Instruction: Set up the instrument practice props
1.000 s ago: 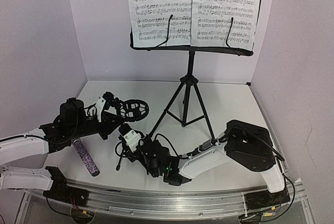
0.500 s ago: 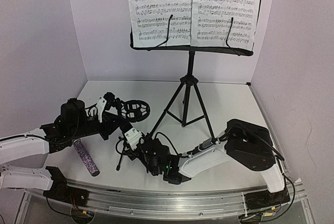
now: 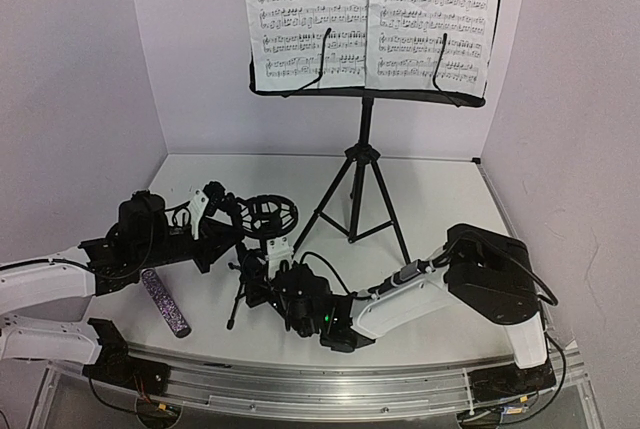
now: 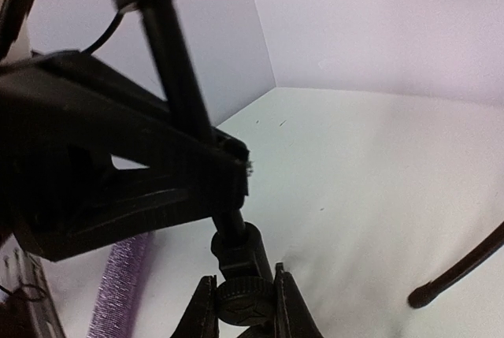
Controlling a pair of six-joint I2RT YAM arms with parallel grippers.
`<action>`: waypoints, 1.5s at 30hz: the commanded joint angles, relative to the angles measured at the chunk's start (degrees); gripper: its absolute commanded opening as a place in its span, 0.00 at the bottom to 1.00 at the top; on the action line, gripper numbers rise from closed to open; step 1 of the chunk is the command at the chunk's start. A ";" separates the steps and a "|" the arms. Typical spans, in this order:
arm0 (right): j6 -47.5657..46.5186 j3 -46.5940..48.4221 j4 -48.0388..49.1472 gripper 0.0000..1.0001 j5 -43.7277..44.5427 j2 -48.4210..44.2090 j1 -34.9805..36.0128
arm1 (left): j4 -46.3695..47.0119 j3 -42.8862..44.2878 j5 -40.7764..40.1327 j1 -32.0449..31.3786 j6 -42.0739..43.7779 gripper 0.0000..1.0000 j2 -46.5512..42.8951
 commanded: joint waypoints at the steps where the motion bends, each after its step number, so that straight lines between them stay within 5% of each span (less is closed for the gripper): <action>1: 25.84 -1.23 -2.78 0.00 -0.63 -2.23 -0.71 | 2.36 -0.83 -0.04 0.52 -0.80 0.00 0.22; 17: 89.84 -1.18 -0.47 0.00 -6.26 3.82 -3.22 | 6.34 -1.60 2.20 0.18 3.57 0.00 -0.06; 20: 97.56 1.03 4.44 0.00 -8.39 8.03 -3.20 | 6.34 -1.41 2.12 0.18 3.69 0.00 0.11; 24: 96.65 1.86 6.16 0.00 -7.99 8.07 -3.23 | 6.13 -1.40 1.74 0.09 3.57 0.00 -0.22; 25: 95.21 0.82 6.13 0.02 -7.47 7.18 -3.22 | 5.93 -1.29 1.52 0.09 3.46 0.00 -0.23; 28: 92.69 -4.70 6.21 0.49 -5.95 3.59 -3.20 | 5.42 -1.01 0.69 0.09 3.44 0.00 -0.23; 29: 90.73 -6.69 6.21 0.75 -5.68 1.89 -3.20 | 5.39 -0.88 0.54 0.09 3.43 0.00 -0.19; 30: 88.59 -8.75 6.16 0.86 -5.50 0.17 -3.22 | 5.39 -0.83 0.30 0.05 3.44 0.00 -0.15; 33: 80.50 -14.70 6.20 0.89 -5.21 -4.85 -3.20 | 5.35 -0.51 -0.27 0.06 3.19 0.00 0.23; 36: 60.61 -18.39 6.19 0.91 -5.56 -10.93 -3.00 | 5.22 -0.24 -0.09 0.07 3.10 0.00 0.37; 41: 0.73 -17.48 3.41 0.92 -1.23 -16.70 3.23 | 5.04 0.30 -0.04 0.09 3.04 0.00 0.86; 45: -21.78 -14.62 3.35 0.91 2.43 -14.28 4.28 | 5.23 0.38 0.40 0.08 2.80 0.00 0.93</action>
